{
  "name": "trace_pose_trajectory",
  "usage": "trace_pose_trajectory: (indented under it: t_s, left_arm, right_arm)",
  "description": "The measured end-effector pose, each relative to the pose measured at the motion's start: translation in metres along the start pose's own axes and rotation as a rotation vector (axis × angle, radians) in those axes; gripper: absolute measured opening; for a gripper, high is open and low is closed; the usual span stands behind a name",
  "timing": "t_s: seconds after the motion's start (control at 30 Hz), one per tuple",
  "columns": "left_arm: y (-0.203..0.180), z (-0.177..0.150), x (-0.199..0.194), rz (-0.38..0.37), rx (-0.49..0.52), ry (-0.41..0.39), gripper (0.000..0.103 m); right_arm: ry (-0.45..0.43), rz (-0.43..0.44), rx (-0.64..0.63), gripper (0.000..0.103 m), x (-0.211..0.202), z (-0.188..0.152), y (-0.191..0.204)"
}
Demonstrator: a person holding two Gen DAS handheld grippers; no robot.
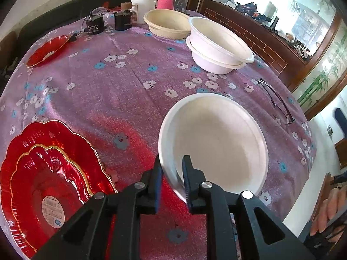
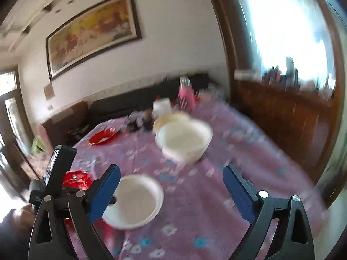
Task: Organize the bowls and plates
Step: 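Grasp the white plate rim with the left gripper while the right gripper holds it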
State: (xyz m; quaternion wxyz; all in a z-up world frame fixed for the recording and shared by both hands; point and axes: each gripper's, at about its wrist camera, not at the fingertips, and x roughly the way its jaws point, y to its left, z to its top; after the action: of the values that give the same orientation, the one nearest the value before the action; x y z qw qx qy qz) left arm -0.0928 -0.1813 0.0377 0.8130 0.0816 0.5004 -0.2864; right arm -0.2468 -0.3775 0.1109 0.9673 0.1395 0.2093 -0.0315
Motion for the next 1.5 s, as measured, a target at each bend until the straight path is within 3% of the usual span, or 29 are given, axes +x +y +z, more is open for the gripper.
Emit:
trace_pose_trajectory:
  t_s: [0.03, 0.07, 0.1, 0.3, 0.4, 0.57, 0.83, 0.93, 1.0, 1.03, 1.5]
  left_arm:
    - [-0.001, -0.001, 0.0, 0.001, 0.007, -0.001, 0.018]
    - [-0.002, -0.001, 0.0, 0.002, 0.011, -0.001, 0.018]
    - [-0.003, -0.001, -0.001, 0.005, 0.011, -0.004, 0.018]
    - [-0.006, -0.002, -0.001, 0.012, 0.022, -0.016, 0.021]
    - [-0.006, -0.002, 0.0, 0.015, 0.022, -0.014, 0.021]
    - [-0.005, -0.004, 0.003, 0.016, 0.019, -0.007, 0.022]
    - [-0.007, -0.006, 0.004, 0.016, 0.026, -0.009, 0.027]
    - [-0.011, -0.007, 0.005, 0.011, 0.041, -0.009, 0.027]
    - [-0.013, -0.008, 0.004, 0.011, 0.052, -0.017, 0.027]
    - [-0.014, -0.009, 0.003, 0.014, 0.056, -0.022, 0.026]
    - [-0.011, -0.012, 0.005, 0.01, 0.052, -0.027, 0.026]
  right_arm:
    - [0.007, -0.024, 0.002, 0.059, 0.002, -0.004, -0.004]
    - [0.014, -0.069, -0.015, 0.035, 0.004, -0.008, -0.004]
    - [0.019, -0.112, -0.035, 0.032, 0.007, -0.011, -0.004]
    - [0.053, -0.047, -0.013, 0.033, 0.006, -0.017, -0.009]
    - [0.146, -0.049, -0.007, 0.046, 0.018, -0.02, -0.006]
    - [0.307, 0.013, 0.118, 0.046, 0.05, -0.032, -0.016]
    - [0.463, 0.068, 0.275, 0.046, 0.095, -0.055, -0.021]
    - [0.481, 0.102, 0.288, 0.031, 0.098, -0.06, -0.017]
    - [0.478, 0.12, 0.284, 0.015, 0.097, -0.06, -0.013]
    - [0.472, 0.123, 0.278, 0.013, 0.096, -0.06, -0.01]
    - [0.436, 0.106, 0.232, 0.013, 0.085, -0.055, 0.0]
